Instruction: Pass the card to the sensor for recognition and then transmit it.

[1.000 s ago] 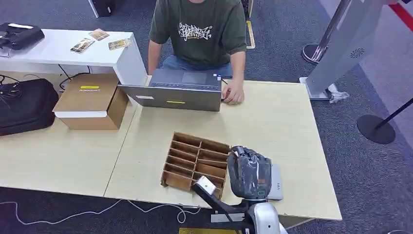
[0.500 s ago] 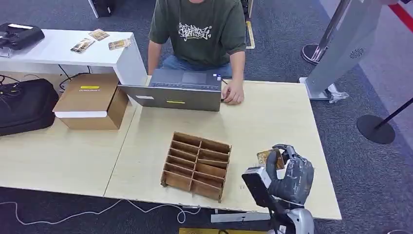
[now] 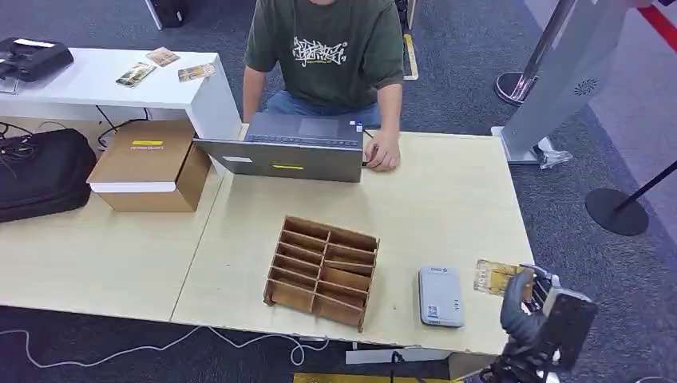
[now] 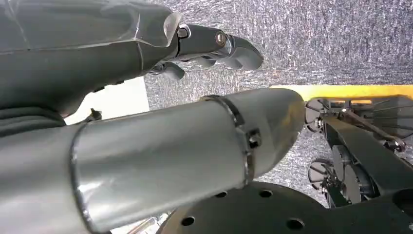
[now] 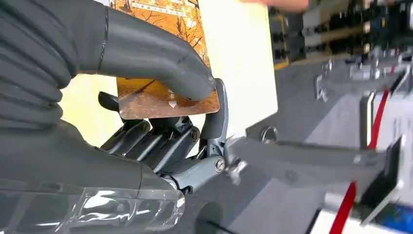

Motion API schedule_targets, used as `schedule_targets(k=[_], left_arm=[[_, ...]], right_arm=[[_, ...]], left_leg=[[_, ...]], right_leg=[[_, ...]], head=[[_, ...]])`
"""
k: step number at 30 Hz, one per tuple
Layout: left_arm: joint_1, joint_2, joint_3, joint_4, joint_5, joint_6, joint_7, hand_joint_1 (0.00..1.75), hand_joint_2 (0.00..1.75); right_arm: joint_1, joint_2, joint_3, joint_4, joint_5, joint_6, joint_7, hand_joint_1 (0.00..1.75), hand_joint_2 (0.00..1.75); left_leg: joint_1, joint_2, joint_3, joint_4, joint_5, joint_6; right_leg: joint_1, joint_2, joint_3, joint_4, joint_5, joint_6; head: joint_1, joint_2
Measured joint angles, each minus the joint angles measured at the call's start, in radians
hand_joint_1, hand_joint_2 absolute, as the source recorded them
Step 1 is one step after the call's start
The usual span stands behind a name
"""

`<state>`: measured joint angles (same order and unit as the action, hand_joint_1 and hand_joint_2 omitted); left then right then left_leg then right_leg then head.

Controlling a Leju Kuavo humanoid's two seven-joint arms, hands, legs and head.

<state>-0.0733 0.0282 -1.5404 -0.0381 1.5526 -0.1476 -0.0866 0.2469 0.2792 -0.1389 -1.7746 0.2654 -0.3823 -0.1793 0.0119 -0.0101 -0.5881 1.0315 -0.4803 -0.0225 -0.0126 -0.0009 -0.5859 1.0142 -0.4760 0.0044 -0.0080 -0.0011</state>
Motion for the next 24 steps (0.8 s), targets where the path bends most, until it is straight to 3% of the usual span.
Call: schedule_targets(k=[5,20,21,24], left_arm=[[0.000,0.000,0.000,0.000,-0.002,0.005,0.000,0.00,0.00],[0.000,-0.005,0.000,0.000,0.000,0.013,-0.004,0.00,0.00],[0.000,-0.010,0.000,0.000,0.005,0.013,-0.006,0.00,0.00],[0.000,-0.015,0.000,0.000,0.004,0.016,-0.010,0.00,0.00]], right_arm=[[0.007,0.006,-0.044,-0.005,-0.095,-0.030,-0.002,1.75,1.75],[0.012,0.009,-0.072,-0.011,-0.077,-0.061,-0.014,1.75,1.75],[0.012,0.009,-0.073,-0.011,0.055,-0.116,-0.037,1.75,1.75],[0.012,0.010,-0.073,-0.017,0.223,-0.180,-0.060,1.75,1.75]], left_leg=[[0.000,0.000,0.000,0.000,0.000,0.000],[0.000,0.000,0.000,0.000,0.000,0.000],[0.000,0.000,0.000,0.000,0.000,0.000],[0.000,0.000,0.000,0.000,0.000,0.000]], right_leg=[[0.000,0.000,0.000,0.000,0.000,0.000],[0.000,0.000,0.000,0.000,0.000,0.000],[0.000,0.000,0.000,0.000,0.000,0.000],[0.000,0.000,0.000,0.000,0.000,0.000]], head=[[0.000,0.000],[0.000,0.000],[0.000,0.000],[0.000,0.000]])
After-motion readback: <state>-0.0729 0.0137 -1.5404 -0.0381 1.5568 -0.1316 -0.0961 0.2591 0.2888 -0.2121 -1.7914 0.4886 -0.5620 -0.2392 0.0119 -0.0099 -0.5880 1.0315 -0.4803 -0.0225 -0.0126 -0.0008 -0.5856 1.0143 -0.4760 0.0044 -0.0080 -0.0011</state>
